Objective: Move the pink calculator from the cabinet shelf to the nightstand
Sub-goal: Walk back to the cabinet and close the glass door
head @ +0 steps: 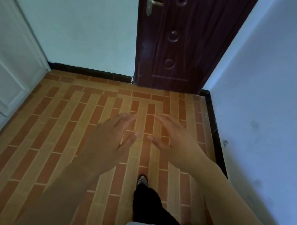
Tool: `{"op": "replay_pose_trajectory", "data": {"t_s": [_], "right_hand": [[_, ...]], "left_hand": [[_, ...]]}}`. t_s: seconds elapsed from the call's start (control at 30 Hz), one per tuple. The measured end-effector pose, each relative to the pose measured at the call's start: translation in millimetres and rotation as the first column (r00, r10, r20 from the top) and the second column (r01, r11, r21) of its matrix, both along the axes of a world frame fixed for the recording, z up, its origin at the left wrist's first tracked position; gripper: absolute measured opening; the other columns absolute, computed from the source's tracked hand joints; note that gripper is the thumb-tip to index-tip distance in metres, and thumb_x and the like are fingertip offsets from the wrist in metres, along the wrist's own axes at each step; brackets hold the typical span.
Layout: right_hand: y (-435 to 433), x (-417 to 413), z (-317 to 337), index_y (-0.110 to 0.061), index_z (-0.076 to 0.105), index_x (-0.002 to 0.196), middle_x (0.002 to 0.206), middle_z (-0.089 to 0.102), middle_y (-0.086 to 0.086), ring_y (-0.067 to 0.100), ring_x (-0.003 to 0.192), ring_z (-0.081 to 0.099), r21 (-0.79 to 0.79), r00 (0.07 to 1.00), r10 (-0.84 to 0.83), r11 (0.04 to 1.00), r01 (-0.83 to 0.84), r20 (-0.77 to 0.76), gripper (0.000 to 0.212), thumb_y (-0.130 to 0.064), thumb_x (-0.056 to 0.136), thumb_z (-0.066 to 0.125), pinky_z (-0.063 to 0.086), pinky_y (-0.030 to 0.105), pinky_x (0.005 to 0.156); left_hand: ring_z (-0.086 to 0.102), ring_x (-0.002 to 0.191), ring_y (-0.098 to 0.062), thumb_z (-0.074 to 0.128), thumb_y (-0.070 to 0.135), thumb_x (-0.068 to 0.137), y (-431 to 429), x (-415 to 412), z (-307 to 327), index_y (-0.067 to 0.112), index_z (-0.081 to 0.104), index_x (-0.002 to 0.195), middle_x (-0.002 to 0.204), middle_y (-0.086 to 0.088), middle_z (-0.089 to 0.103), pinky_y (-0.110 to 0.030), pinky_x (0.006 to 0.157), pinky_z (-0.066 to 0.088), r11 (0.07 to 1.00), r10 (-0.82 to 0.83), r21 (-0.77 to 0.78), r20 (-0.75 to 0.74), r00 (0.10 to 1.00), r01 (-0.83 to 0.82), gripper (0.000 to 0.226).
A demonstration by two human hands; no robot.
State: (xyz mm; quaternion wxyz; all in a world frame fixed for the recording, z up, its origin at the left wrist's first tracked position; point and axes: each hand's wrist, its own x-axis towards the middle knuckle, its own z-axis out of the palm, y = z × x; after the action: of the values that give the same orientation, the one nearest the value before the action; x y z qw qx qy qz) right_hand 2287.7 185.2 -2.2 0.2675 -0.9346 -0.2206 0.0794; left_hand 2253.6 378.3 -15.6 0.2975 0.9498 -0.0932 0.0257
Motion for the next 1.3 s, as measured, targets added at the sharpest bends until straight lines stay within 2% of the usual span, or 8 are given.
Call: {"op": "replay_pose_trajectory", "data": {"t_s": [0.1,0.33,0.5,0.67,0.83,1.03,1.13,1.3], "right_hand": [[19,46,-6,-0.031,0.025,0.14,0.148,0.028,-0.011,0.004,0.129,0.028,-0.003,1.0,0.023,1.0,-0.023,0.003,0.06,-0.048,0.088,0.049,0.023,0.019,0.097],[73,200,1,-0.03,0.023,0.141,0.149,0.024,-0.011,0.009,0.131,0.031,-0.046,0.995,0.087,0.995,-0.085,0.054,0.061,-0.048,0.088,0.048,0.03,0.028,0.102],[113,294,12,-0.032,0.025,0.14,0.148,0.025,-0.012,0.006,0.131,0.029,-0.005,0.989,0.122,0.993,-0.122,0.082,0.059,-0.05,0.088,0.048,0.03,0.027,0.104],[164,366,18,-0.03,0.029,0.139,0.146,0.029,-0.012,0.005,0.129,0.031,0.045,0.973,0.211,0.975,-0.216,0.096,0.057,-0.049,0.088,0.047,0.029,0.021,0.099],[227,442,17,-0.027,0.03,0.139,0.145,0.03,-0.01,0.005,0.128,0.031,0.054,0.954,0.271,0.959,-0.279,0.126,0.057,-0.047,0.089,0.048,0.029,0.023,0.1],[326,542,11,-0.025,0.033,0.139,0.145,0.031,-0.007,0.007,0.129,0.032,0.074,0.943,0.308,0.945,-0.318,0.124,0.056,-0.044,0.089,0.051,0.029,0.023,0.103],[384,593,25,-0.026,0.033,0.139,0.147,0.03,-0.008,0.009,0.131,0.032,0.08,0.945,0.302,0.946,-0.313,0.122,0.056,-0.045,0.089,0.051,0.032,0.03,0.106],[456,664,44,-0.03,0.032,0.139,0.147,0.029,-0.013,0.002,0.13,0.028,0.108,0.943,0.291,0.944,-0.31,0.163,0.054,-0.047,0.09,0.047,0.022,0.014,0.098]], "left_hand": [[0.039,0.127,-0.01,0.022,0.06,0.087,22,42,-6,0.031,0.032,0.137,0.142,0.008,0.04,-0.05,0.101,0.035,1.0,0.021,-0.002,-0.008,1.0,-0.021,0.058],[0.044,0.122,-0.011,0.026,0.055,0.089,70,185,-5,0.025,0.036,0.136,0.138,0.004,0.045,-0.043,0.099,0.039,0.998,0.062,0.025,0.026,0.998,-0.062,0.057],[0.047,0.118,-0.013,0.023,0.059,0.086,108,271,10,0.025,0.039,0.135,0.137,0.005,0.046,-0.046,0.098,0.041,0.99,0.139,0.027,0.043,0.989,-0.14,0.061],[0.047,0.118,-0.014,0.021,0.06,0.086,159,328,17,0.026,0.038,0.134,0.136,0.002,0.046,-0.036,0.097,0.04,0.976,0.211,0.047,0.07,0.975,-0.214,0.061],[0.043,0.122,-0.014,0.023,0.059,0.087,217,393,12,0.029,0.036,0.135,0.137,0.004,0.045,-0.043,0.101,0.037,0.961,0.274,0.013,0.073,0.959,-0.276,0.058],[0.045,0.12,-0.015,0.023,0.056,0.086,305,496,9,0.023,0.041,0.134,0.135,-0.001,0.048,-0.033,0.1,0.036,0.955,0.291,0.017,0.139,0.947,-0.296,0.061],[0.043,0.122,-0.012,0.025,0.055,0.087,356,551,19,0.023,0.04,0.135,0.136,0.002,0.047,-0.029,0.097,0.034,0.943,0.33,-0.008,0.145,0.933,-0.333,0.059],[0.041,0.123,-0.009,0.028,0.055,0.09,442,619,37,0.03,0.037,0.135,0.138,0.007,0.044,-0.027,0.098,0.033,0.925,0.376,-0.012,0.154,0.914,-0.379,0.052]]}}
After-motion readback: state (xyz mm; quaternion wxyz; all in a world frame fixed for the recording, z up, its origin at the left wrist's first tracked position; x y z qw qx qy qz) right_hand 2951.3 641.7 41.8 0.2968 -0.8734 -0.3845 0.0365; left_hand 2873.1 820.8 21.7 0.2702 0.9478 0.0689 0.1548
